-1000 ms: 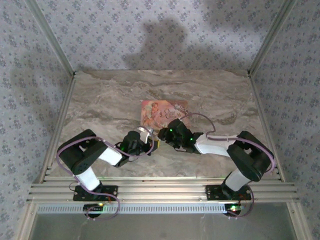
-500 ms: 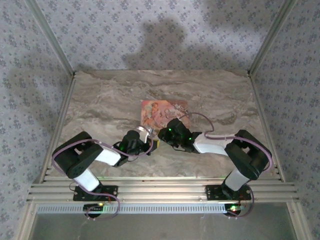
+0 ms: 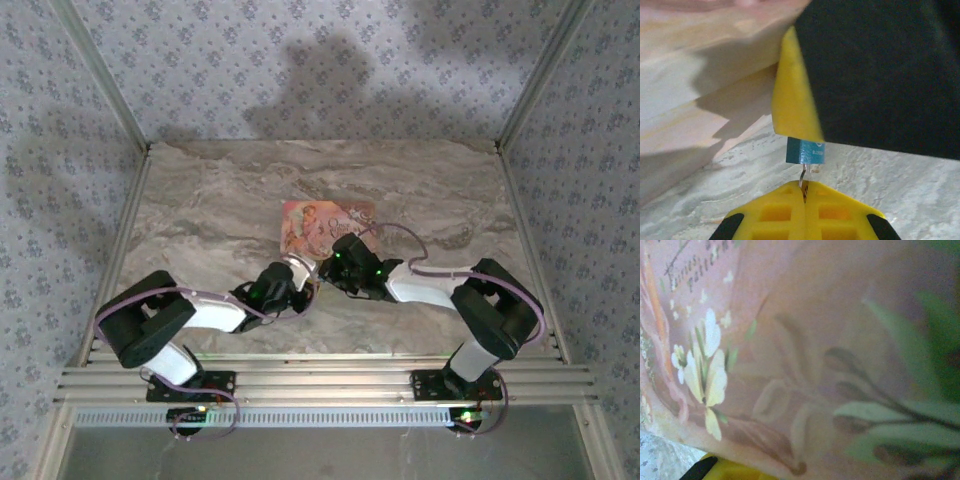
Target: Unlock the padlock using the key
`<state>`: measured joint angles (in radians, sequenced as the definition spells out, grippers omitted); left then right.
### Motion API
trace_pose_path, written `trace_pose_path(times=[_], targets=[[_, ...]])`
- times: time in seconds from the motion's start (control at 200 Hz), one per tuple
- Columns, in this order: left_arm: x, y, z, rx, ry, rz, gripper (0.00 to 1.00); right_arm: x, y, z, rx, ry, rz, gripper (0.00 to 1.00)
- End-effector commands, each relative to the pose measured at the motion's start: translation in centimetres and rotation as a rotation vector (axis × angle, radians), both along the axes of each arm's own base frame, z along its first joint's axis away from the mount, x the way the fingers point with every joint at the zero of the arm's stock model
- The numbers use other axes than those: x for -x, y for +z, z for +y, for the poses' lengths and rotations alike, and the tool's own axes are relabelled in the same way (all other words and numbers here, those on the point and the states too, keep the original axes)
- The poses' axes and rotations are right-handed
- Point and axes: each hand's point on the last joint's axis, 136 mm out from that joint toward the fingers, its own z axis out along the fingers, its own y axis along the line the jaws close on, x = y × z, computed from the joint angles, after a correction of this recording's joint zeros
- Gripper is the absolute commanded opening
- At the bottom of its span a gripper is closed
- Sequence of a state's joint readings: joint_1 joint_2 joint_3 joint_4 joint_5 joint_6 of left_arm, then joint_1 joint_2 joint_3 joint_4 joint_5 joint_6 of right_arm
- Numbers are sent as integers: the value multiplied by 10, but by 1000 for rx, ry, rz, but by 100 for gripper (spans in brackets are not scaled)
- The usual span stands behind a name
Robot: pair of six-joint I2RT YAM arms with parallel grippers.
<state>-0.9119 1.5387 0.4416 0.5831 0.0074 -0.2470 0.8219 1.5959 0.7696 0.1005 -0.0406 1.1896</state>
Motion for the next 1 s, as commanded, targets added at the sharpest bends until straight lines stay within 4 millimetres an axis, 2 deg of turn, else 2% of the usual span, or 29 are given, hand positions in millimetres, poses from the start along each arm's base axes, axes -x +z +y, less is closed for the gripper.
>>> trace_pose_path(times=[0.0,0.08,0.205,0.305,0.44,0.565,0.994], targets=[[0,23,-17,-117,-79,-173,0,9,4,6,-16,14,70,0],[-1,22,-14,-200,-77,-234,0,12,3,4,1,21,86,0],[0,21,-13,-299,-98,-308,0,16,-1,3,9,20,113,5],[2,20,-14,-304,-113,-319,0,17,-1,4,4,19,120,20],[6,20,-18,-248,-118,-295,0,17,2,5,-2,14,111,47],[5,22,-19,-206,-98,-276,0,17,5,5,-3,7,100,58],[2,37,-13,-54,-53,-203,0,16,9,2,-33,-24,62,59]])
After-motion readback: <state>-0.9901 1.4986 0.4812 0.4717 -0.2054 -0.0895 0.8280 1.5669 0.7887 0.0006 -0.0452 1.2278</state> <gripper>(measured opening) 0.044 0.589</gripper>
